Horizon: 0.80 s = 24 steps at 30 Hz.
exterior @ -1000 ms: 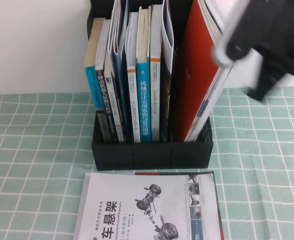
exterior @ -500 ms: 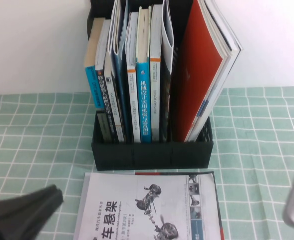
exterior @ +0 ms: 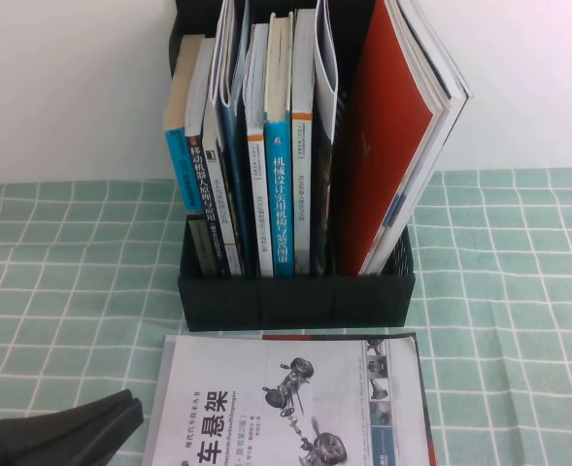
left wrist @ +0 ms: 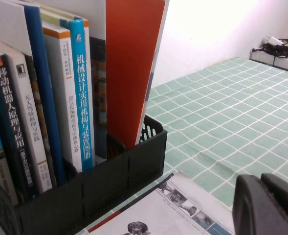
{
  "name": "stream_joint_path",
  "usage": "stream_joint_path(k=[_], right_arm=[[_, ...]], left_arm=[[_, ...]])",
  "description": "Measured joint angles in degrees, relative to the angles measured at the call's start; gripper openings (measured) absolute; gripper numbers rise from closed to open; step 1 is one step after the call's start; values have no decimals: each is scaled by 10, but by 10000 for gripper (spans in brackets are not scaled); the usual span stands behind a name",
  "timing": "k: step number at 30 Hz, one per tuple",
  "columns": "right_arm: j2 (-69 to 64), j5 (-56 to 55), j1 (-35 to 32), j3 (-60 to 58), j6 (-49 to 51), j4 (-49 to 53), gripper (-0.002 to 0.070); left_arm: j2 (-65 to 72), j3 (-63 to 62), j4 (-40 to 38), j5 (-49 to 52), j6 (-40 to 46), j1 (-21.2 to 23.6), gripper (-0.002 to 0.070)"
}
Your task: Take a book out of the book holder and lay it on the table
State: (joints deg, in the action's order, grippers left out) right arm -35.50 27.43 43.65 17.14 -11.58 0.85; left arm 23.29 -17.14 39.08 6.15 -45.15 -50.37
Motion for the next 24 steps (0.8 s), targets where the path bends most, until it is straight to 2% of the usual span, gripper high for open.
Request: stream_joint_path(k=[6, 16, 18, 21, 24], right_arm=[[1, 46, 0, -5, 9, -89, -1], [1, 51, 0, -5, 11, -99, -1], [1, 51, 0, -5, 11, -99, -1], [1, 51, 0, -5, 11, -99, -1], [1, 52, 0, -5, 11, -99, -1]], left_arm=[[0, 0, 3, -1, 0, 0, -3], [0, 0, 21, -1, -3, 0, -3], [0, 0, -4, 2, -2, 0, -3], [-16, 1, -99, 25, 20, 3, -3], [-51, 15, -140, 28, 53, 33, -3]])
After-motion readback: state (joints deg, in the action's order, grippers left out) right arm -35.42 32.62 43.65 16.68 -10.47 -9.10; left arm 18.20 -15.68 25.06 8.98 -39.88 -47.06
